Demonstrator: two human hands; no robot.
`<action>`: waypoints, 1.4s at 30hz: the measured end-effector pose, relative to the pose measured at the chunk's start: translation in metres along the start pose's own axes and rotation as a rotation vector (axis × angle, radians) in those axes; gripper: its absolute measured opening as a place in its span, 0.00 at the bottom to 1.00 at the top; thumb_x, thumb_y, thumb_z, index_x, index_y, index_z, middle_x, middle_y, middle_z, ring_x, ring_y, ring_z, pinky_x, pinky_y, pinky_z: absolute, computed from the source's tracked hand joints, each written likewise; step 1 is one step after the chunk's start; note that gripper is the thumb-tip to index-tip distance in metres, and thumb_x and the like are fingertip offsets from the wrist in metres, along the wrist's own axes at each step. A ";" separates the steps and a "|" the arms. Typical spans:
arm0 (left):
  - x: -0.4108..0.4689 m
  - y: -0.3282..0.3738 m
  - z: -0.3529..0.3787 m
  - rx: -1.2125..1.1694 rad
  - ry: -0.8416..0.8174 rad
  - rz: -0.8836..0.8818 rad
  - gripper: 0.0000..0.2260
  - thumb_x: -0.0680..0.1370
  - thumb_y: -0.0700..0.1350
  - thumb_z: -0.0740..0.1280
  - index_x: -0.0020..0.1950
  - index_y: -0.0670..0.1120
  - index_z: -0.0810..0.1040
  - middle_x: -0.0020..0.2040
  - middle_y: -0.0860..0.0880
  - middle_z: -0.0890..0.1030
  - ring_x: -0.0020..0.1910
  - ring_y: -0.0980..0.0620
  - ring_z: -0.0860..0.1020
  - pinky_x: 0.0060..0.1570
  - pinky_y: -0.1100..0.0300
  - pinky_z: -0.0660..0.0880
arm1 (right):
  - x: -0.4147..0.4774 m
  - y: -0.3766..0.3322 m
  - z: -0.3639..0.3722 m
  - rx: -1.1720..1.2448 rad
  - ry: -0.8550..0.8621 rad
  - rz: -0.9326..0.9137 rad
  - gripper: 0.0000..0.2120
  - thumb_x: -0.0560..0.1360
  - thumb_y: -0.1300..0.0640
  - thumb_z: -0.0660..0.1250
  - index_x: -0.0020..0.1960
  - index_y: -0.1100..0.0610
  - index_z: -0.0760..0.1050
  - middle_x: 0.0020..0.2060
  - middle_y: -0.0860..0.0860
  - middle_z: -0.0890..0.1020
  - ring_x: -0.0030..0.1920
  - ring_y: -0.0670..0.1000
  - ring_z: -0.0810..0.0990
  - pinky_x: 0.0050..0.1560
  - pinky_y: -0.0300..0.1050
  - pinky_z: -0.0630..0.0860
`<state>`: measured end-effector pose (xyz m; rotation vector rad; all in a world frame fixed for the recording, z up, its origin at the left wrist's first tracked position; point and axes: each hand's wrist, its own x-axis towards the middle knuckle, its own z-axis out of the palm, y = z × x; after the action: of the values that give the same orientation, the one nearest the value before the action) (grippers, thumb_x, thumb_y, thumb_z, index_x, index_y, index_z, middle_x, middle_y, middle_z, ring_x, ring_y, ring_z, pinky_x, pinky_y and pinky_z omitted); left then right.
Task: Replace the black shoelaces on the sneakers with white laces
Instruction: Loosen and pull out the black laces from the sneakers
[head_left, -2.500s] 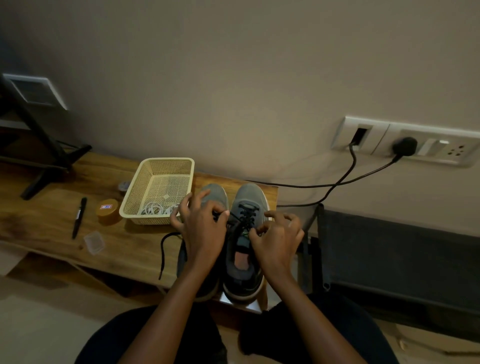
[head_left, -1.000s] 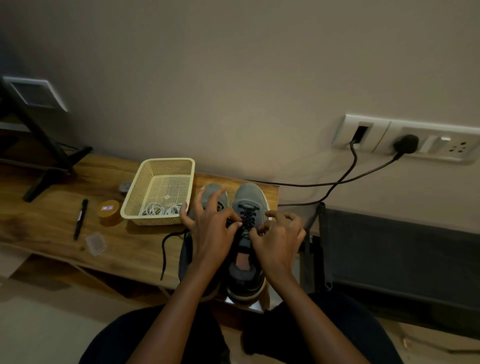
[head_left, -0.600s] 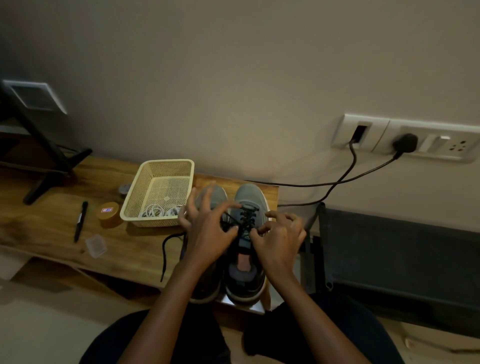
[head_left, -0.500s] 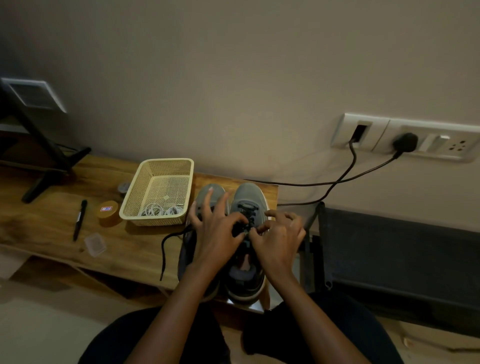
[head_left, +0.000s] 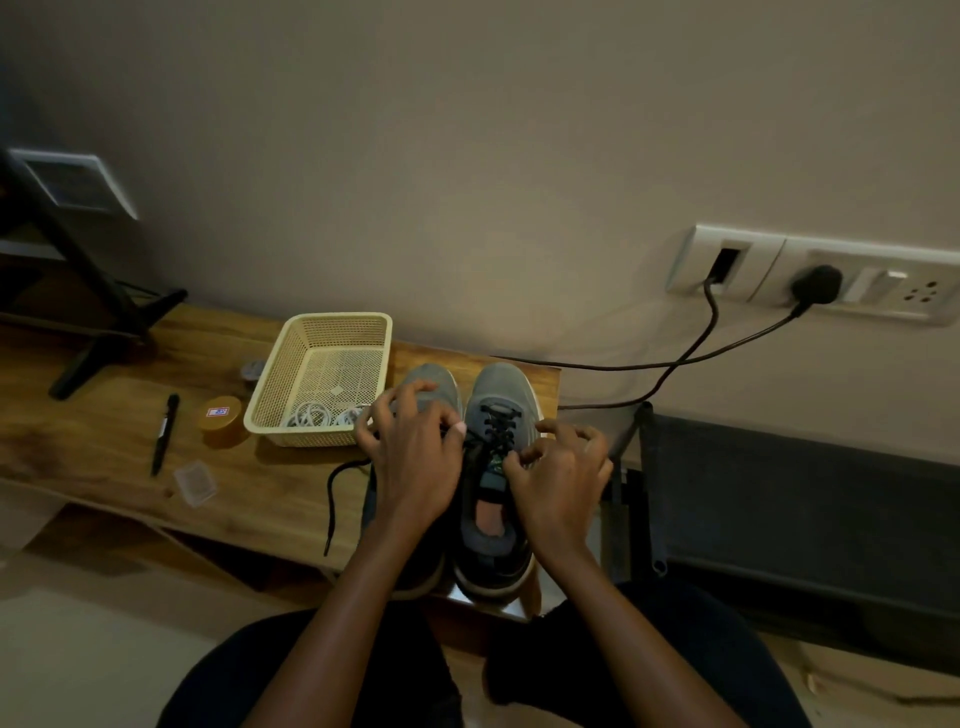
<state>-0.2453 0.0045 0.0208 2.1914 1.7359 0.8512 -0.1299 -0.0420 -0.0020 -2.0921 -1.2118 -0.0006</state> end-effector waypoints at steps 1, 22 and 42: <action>0.000 -0.001 -0.001 -0.023 -0.004 -0.043 0.04 0.76 0.46 0.66 0.42 0.51 0.74 0.67 0.53 0.68 0.70 0.50 0.57 0.67 0.50 0.46 | 0.000 0.000 0.000 0.005 -0.006 0.004 0.06 0.66 0.56 0.74 0.34 0.58 0.80 0.54 0.50 0.80 0.59 0.56 0.69 0.53 0.48 0.63; -0.010 0.013 0.015 0.216 -0.255 0.219 0.07 0.80 0.51 0.58 0.51 0.53 0.74 0.71 0.56 0.65 0.73 0.52 0.54 0.68 0.47 0.39 | -0.005 -0.002 0.001 0.192 -0.137 0.115 0.02 0.72 0.58 0.68 0.41 0.55 0.77 0.35 0.47 0.78 0.36 0.44 0.75 0.34 0.33 0.67; -0.009 -0.002 -0.012 0.031 -0.096 -0.049 0.04 0.73 0.56 0.68 0.43 0.57 0.79 0.71 0.57 0.65 0.74 0.51 0.51 0.68 0.45 0.41 | 0.025 -0.006 0.006 -0.076 -0.319 -0.273 0.06 0.71 0.61 0.68 0.48 0.58 0.77 0.55 0.53 0.72 0.53 0.53 0.71 0.45 0.47 0.75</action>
<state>-0.2548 -0.0057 0.0261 2.1615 1.7611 0.6995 -0.1228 -0.0179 0.0048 -2.0258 -1.7056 0.1701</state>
